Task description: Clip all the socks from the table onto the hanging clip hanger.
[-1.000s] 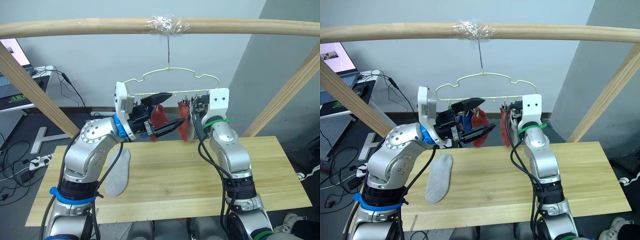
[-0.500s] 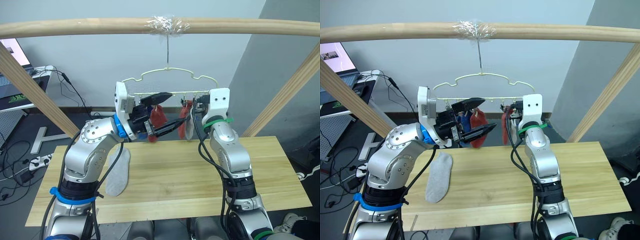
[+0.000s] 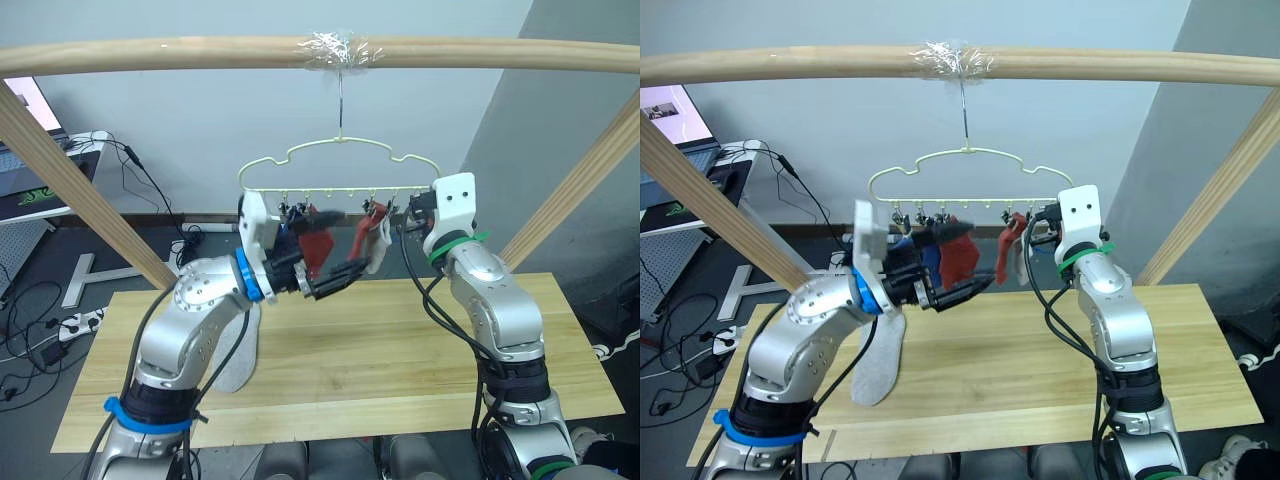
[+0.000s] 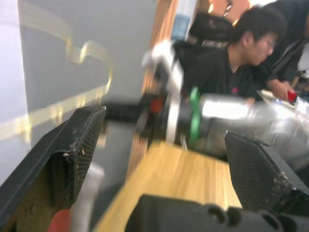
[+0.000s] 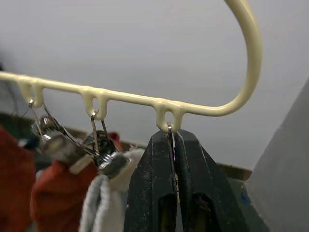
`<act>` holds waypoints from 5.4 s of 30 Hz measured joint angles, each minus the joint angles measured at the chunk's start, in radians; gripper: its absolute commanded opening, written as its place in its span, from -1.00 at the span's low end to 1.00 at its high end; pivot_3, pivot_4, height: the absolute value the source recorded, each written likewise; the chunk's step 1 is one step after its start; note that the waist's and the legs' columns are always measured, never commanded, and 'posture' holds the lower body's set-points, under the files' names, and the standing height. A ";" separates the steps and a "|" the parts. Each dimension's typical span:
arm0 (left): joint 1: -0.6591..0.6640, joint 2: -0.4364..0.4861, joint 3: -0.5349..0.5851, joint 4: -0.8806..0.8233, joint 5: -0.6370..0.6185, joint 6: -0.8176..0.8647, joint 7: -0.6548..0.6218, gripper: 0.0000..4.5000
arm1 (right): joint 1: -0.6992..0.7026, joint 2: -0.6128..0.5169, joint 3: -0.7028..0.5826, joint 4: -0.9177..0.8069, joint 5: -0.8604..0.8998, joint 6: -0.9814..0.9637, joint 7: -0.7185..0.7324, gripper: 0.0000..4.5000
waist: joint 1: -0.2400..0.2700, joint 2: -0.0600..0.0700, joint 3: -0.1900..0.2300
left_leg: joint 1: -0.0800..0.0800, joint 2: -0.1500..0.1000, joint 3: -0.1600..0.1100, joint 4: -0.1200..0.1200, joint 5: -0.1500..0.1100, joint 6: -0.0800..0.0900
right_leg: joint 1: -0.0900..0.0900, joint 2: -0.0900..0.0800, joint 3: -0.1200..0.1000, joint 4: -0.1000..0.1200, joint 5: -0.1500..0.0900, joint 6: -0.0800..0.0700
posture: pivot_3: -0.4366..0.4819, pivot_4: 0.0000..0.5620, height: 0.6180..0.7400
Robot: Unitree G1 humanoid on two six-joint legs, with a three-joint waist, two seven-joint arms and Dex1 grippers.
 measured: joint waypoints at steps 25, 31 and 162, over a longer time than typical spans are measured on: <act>0.085 -0.008 0.014 0.655 0.396 -0.085 0.226 1.00 | -0.064 -0.044 -0.073 -0.121 0.111 0.295 0.026 -0.99 | -0.027 -0.005 -0.006 | 0.000 -0.001 -0.001 0.000 0.000 0.000 | 0.001 -0.001 -0.001 0.000 0.000 0.000 | 0.05 -0.46 1.00; 0.124 -0.012 0.014 0.591 0.423 -0.045 0.265 1.00 | -0.063 -0.045 -0.075 -0.124 0.127 0.308 0.025 -0.99 | -0.026 -0.005 -0.006 | 0.000 0.000 -0.001 0.000 0.000 0.000 | 0.001 -0.001 -0.001 0.000 0.000 0.000 | 0.06 -0.47 1.00; -0.128 -0.374 -0.050 0.382 -0.144 0.510 0.143 0.86 | 0.122 -0.469 -0.485 -0.244 1.348 0.639 -0.413 1.00 | -0.032 0.000 -0.008 | -0.011 0.000 0.001 -0.001 0.000 0.001 | -0.001 -0.001 -0.003 -0.014 0.001 0.002 | 0.01 -0.61 1.00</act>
